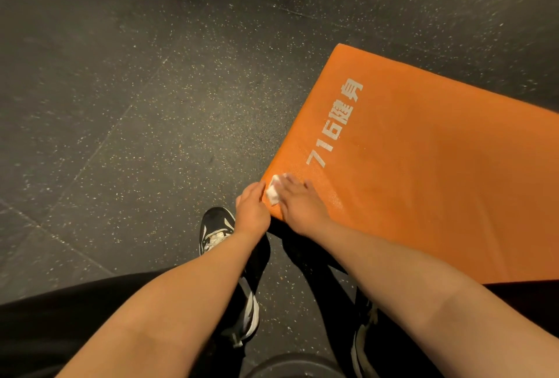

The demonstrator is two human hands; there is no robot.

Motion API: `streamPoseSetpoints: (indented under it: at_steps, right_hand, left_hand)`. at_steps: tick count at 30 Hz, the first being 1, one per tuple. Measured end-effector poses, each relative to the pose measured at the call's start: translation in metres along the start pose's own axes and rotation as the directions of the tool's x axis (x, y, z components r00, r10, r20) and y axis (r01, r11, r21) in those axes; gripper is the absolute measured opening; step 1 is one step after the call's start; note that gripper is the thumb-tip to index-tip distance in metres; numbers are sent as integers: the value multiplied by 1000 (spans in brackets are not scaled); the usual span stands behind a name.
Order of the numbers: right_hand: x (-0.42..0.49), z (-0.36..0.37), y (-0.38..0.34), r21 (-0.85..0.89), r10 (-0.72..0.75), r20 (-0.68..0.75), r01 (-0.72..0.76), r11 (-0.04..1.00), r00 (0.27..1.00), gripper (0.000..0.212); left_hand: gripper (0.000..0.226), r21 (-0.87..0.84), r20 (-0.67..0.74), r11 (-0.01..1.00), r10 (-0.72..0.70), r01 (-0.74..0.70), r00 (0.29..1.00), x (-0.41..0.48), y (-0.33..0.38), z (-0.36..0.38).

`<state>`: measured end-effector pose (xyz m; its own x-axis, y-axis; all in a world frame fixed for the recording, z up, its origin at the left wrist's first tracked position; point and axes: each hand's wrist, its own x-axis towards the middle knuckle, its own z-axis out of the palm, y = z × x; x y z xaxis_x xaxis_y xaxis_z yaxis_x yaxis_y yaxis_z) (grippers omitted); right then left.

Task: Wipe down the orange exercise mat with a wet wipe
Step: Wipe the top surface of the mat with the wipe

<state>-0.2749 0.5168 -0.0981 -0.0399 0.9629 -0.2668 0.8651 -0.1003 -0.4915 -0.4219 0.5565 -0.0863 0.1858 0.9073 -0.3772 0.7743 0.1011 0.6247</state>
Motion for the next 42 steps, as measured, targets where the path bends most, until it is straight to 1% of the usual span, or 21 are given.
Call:
streamPoseSetpoints:
  at_steps: [2, 3, 4, 6, 8, 10, 13, 15, 17, 18, 19, 20, 23, 26, 28, 31, 33, 35, 38, 40, 42]
  right_hand:
    - [5, -8, 8, 15, 218, -31, -218, 976, 975, 66]
    - [6, -9, 7, 33, 293, -37, -292, 956, 955, 68]
    - [5, -7, 3, 60, 321, -44, -319, 946, 946, 69]
    - [0, 0, -12, 125, 254, -38, -248, 961, 966, 67]
    - [-7, 8, -31, 159, 84, -16, -81, 984, 996, 60]
    - [-9, 12, -38, 157, -28, 9, 26, 987, 1000, 55]
    - [-2, 6, -19, 27, -48, 17, 47, 999, 999, 57]
    - [3, -3, -2, 1, 120, -22, -120, 993, 993, 64]
    - [8, -11, 8, 35, 325, -43, -324, 945, 945, 67]
    - [10, -12, 5, 46, 368, -36, -366, 929, 929, 67]
    - [10, -10, -2, 59, 361, -24, -359, 931, 932, 66]
    - [9, -6, -12, 81, 304, -12, -302, 950, 952, 64]
    - [0, 10, -40, 132, 34, 34, -38, 991, 999, 57]
    - [-2, 7, -30, 98, -58, 95, 49, 994, 994, 54]
    - [-1, 1, -15, 4, -39, 98, 38, 999, 994, 57]
    - [1, -11, -1, 24, 228, 21, -229, 973, 973, 62]
    - [1, -11, -7, 59, 309, -3, -308, 949, 951, 61]
    - [-5, 0, -22, 126, 233, -6, -230, 965, 973, 56]
    - [-23, 19, -42, 167, -8, 61, -3, 986, 998, 52]
    - [-27, 18, -38, 134, -77, 95, 64, 989, 992, 51]
    - [-24, 10, -25, 28, -128, 96, 126, 992, 987, 51]
  left_hand:
    - [61, 13, -1, 1000, 15, -15, 1000, 1, -2, 1]
    - [61, 14, -4, 1000, 18, -18, 1000, 2, -2, 1]
    - [60, 11, -14, 1000, 15, -14, 1000, 3, -2, 1]
    - [55, -20, -35, 1000, -6, 5, 999, 4, 0, 1]
    - [46, -78, -42, 996, -39, 35, 998, 3, 2, -2]
    - [44, -111, -33, 992, -56, 52, 998, 3, 2, -3]
    - [49, -77, -18, 997, -31, 30, 999, 4, 0, -3]
    - [57, -49, -5, 998, -40, 39, 999, 4, 1, -4]
    - [59, -38, -6, 998, -43, 43, 999, 6, 1, -6]
    - [59, -45, -12, 998, -39, 38, 999, 6, 2, -7]
    - [58, -63, -19, 997, -36, 35, 999, 7, 1, -7]
    - [56, -83, -27, 996, -33, 31, 999, 6, 2, -9]
    - [44, -141, -28, 990, -22, 18, 999, 2, 4, -14]
    - [43, -161, 6, 985, -59, 59, 998, 0, -1, -15]
    - [49, -135, 35, 986, -94, 98, 995, -2, -6, -13]
    - [50, -101, 13, 988, -112, 113, 994, -5, -6, -11]
    - [50, -146, -6, 979, -145, 142, 989, -9, -2, -11]
    - [49, -202, -17, 962, -190, 182, 982, -17, -1, -10]
    - [41, -277, -5, 936, -226, 216, 974, -32, -3, -9]
    - [40, -335, 15, 912, -245, 236, 969, -37, -5, -10]
    - [42, -322, 31, 916, -243, 239, 970, -36, -7, -10]
